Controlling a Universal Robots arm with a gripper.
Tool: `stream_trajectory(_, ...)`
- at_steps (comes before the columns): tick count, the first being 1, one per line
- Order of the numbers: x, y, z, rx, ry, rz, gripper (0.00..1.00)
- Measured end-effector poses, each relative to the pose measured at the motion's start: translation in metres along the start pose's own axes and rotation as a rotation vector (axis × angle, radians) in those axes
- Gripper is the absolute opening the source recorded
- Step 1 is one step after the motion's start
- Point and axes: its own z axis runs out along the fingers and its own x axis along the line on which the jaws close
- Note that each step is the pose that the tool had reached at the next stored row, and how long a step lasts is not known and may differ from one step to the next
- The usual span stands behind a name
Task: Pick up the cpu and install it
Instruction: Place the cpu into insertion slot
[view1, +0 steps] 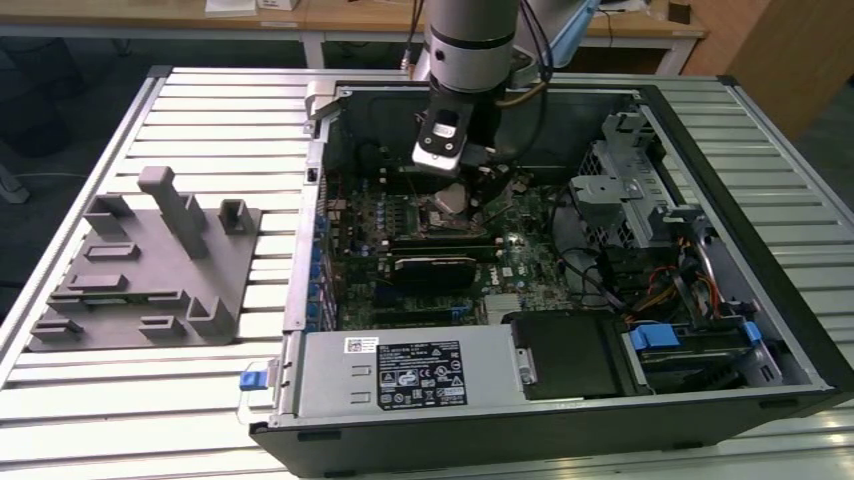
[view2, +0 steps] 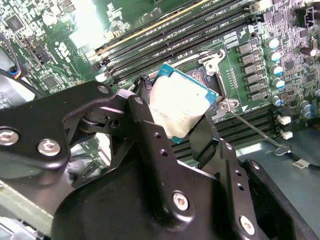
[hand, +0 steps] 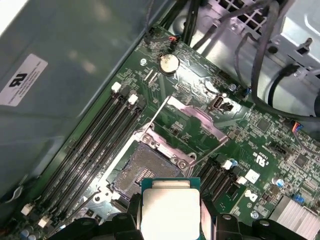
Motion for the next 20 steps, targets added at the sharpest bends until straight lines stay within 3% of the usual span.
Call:
stream_trajectory(9, 0.0000, 0.0000, 0.0000, 0.0006, -0.0005, 0.017, 0.55)
stream_trajectory(20, 0.0000, 0.0000, 0.0001, 0.0056, -0.0049, 0.165, 0.55)
